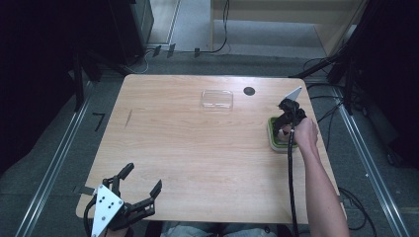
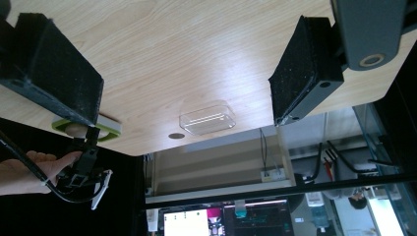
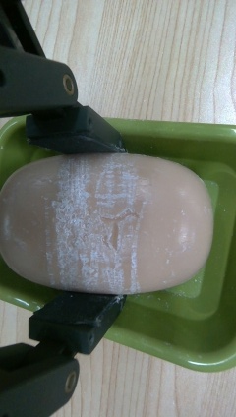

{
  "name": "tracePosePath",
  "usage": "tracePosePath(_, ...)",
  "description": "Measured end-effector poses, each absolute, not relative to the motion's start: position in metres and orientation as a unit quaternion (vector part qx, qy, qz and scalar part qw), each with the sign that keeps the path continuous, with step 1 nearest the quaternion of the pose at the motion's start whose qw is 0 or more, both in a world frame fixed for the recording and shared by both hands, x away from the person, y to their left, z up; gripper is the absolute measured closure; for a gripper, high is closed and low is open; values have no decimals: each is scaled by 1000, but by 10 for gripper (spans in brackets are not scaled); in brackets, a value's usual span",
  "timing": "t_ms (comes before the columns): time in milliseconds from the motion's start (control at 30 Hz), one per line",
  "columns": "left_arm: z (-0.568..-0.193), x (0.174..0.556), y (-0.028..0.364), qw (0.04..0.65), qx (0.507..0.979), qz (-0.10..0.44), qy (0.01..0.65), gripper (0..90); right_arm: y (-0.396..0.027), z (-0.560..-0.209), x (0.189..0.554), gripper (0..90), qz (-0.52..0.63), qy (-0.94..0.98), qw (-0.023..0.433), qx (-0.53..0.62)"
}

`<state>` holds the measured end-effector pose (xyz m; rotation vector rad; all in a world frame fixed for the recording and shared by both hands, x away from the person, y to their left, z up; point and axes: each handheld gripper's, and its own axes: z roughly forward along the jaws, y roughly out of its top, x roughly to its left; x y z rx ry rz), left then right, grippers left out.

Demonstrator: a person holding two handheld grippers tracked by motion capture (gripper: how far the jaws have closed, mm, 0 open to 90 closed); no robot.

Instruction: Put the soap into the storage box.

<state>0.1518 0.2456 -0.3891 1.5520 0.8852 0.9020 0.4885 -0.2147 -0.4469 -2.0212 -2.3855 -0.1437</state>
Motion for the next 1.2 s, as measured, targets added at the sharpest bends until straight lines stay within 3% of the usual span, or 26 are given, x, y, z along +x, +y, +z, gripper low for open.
tracePosePath(500, -389, 152, 246, 539, 653, 379, 373, 136, -212, -448, 488, 325, -38, -762, 2, -646)
tracePosePath(700, -389, 153, 245, 539, 654, 379, 372, 136, -212, -440, 484, 243, -45, -768, -5, -639)
tracePosePath(1200, -389, 151, 245, 538, 654, 381, 371, 136, -210, -419, 462, 138, -65, -788, -5, -613)
